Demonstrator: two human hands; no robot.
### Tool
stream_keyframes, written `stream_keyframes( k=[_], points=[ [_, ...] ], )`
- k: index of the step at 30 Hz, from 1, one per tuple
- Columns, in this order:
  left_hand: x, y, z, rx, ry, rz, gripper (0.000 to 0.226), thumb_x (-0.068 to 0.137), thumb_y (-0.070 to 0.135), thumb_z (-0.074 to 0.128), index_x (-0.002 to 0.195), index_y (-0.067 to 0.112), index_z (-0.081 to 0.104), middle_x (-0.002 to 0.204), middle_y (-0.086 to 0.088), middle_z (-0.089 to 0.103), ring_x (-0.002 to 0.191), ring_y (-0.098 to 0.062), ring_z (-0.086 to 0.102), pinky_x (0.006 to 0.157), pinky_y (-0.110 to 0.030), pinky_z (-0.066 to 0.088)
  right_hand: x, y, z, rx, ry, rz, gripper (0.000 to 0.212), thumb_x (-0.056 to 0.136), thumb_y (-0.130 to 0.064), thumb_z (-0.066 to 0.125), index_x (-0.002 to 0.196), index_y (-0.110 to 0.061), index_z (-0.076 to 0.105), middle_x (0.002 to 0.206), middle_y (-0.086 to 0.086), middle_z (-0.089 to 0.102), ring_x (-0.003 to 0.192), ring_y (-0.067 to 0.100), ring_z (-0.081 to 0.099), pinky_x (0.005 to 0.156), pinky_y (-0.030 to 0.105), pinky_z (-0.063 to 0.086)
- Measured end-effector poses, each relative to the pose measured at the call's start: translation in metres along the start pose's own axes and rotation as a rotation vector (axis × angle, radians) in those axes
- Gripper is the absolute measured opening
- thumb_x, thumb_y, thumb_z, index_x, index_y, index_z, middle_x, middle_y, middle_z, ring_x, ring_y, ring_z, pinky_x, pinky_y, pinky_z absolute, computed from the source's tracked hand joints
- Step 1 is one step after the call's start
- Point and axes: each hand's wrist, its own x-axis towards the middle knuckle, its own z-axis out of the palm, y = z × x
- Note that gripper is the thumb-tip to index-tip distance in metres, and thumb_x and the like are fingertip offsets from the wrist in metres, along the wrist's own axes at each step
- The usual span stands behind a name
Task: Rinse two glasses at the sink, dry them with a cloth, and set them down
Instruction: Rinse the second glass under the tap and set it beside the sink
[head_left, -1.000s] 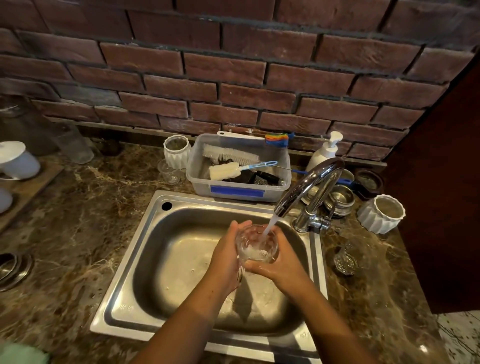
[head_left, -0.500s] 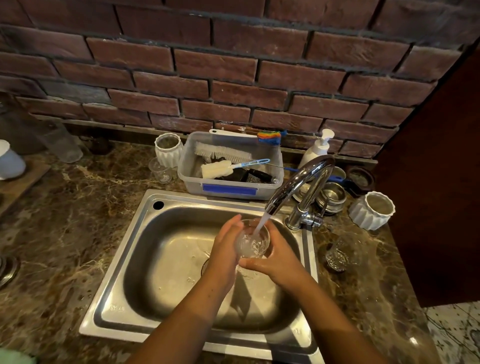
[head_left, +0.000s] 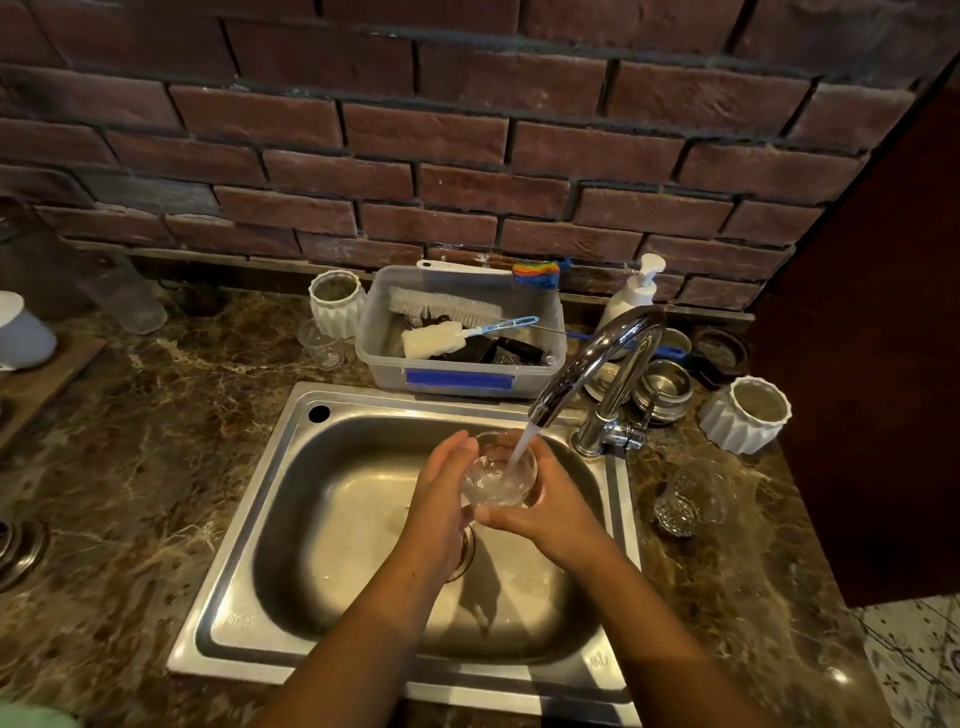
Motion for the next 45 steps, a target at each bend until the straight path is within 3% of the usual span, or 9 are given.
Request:
stream_keyframes(
  k=[3, 8, 17, 24, 28, 33, 37, 42, 45],
  points=[
    [-0.001, 0.000, -0.001, -0.007, -0.010, 0.015, 0.036, 0.099, 0.040, 0.059, 0.134, 0.031, 0.060, 0.132, -0.005, 0.066, 0.121, -0.025, 0.063, 0.105, -0.051, 0.051, 0.000, 0.001, -0.001, 0.007, 0.002, -0.001, 0.091, 0.061, -0.035, 0.091, 0.139, -0.037, 0.045, 0.129, -0.013, 0.065, 0.123, 0.011, 0.061, 0.104, 0.041, 0.052],
    [0.000, -0.001, -0.001, -0.009, 0.000, 0.010, 0.035, 0.099, 0.037, 0.060, 0.134, 0.030, 0.059, 0.128, -0.004, 0.067, 0.117, -0.024, 0.065, 0.100, -0.047, 0.055, -0.001, 0.005, -0.001, 0.026, 0.010, 0.003, 0.090, 0.060, -0.035, 0.092, 0.138, -0.037, 0.046, 0.130, -0.009, 0.064, 0.124, 0.013, 0.061, 0.105, 0.045, 0.052],
    [-0.002, -0.004, 0.000, 0.059, 0.029, -0.012, 0.037, 0.099, 0.041, 0.060, 0.136, 0.035, 0.055, 0.136, -0.001, 0.059, 0.120, -0.022, 0.059, 0.108, -0.053, 0.049, -0.001, 0.006, -0.003, 0.013, -0.033, 0.011, 0.089, 0.061, -0.030, 0.093, 0.137, -0.034, 0.047, 0.122, -0.018, 0.066, 0.117, 0.004, 0.063, 0.092, 0.024, 0.056],
    [-0.002, -0.005, 0.002, 0.069, 0.020, -0.035, 0.039, 0.099, 0.044, 0.059, 0.137, 0.036, 0.054, 0.136, 0.001, 0.058, 0.120, -0.022, 0.059, 0.105, -0.049, 0.051, 0.001, 0.008, -0.004, 0.029, -0.022, 0.005, 0.092, 0.060, -0.032, 0.093, 0.139, -0.035, 0.045, 0.129, -0.010, 0.063, 0.125, 0.013, 0.060, 0.104, 0.039, 0.052],
    [-0.001, -0.004, 0.003, 0.063, 0.042, -0.031, 0.039, 0.101, 0.042, 0.058, 0.139, 0.035, 0.053, 0.137, -0.001, 0.058, 0.121, -0.023, 0.058, 0.104, -0.047, 0.052, 0.000, 0.006, -0.006, 0.036, -0.052, -0.002, 0.083, 0.063, -0.026, 0.093, 0.132, -0.042, 0.049, 0.122, -0.016, 0.066, 0.118, 0.009, 0.064, 0.092, 0.029, 0.057],
    [-0.003, -0.003, 0.001, 0.054, 0.037, -0.019, 0.035, 0.101, 0.041, 0.058, 0.136, 0.038, 0.055, 0.139, -0.001, 0.057, 0.124, -0.026, 0.057, 0.105, -0.049, 0.052, 0.001, 0.004, -0.002, 0.059, -0.063, 0.007, 0.087, 0.061, -0.031, 0.092, 0.135, -0.037, 0.047, 0.125, -0.014, 0.065, 0.119, 0.010, 0.063, 0.098, 0.034, 0.056],
    [-0.004, 0.001, 0.000, 0.035, 0.007, -0.013, 0.032, 0.102, 0.037, 0.056, 0.134, 0.038, 0.058, 0.141, -0.004, 0.058, 0.127, -0.027, 0.057, 0.109, -0.055, 0.048, -0.001, 0.004, -0.004, 0.094, -0.022, 0.029, 0.087, 0.060, -0.032, 0.092, 0.135, -0.036, 0.048, 0.125, -0.015, 0.065, 0.116, 0.003, 0.063, 0.093, 0.023, 0.055],
    [0.000, 0.005, -0.004, 0.006, -0.089, -0.012, 0.039, 0.103, 0.029, 0.056, 0.141, 0.035, 0.056, 0.144, -0.008, 0.057, 0.122, -0.028, 0.063, 0.100, -0.047, 0.055, -0.005, 0.004, 0.001, 0.147, -0.064, 0.100, 0.080, 0.057, -0.038, 0.089, 0.129, -0.030, 0.055, 0.119, -0.007, 0.071, 0.111, 0.010, 0.068, 0.090, 0.028, 0.057],
    [0.003, 0.008, -0.006, 0.006, -0.162, -0.036, 0.044, 0.101, 0.029, 0.059, 0.144, 0.036, 0.053, 0.145, -0.006, 0.058, 0.126, -0.026, 0.062, 0.105, -0.050, 0.052, -0.011, 0.005, 0.007, 0.273, -0.060, 0.162, 0.073, 0.062, -0.040, 0.085, 0.128, -0.025, 0.059, 0.118, -0.001, 0.073, 0.111, 0.017, 0.070, 0.088, 0.031, 0.058]
  ],
)
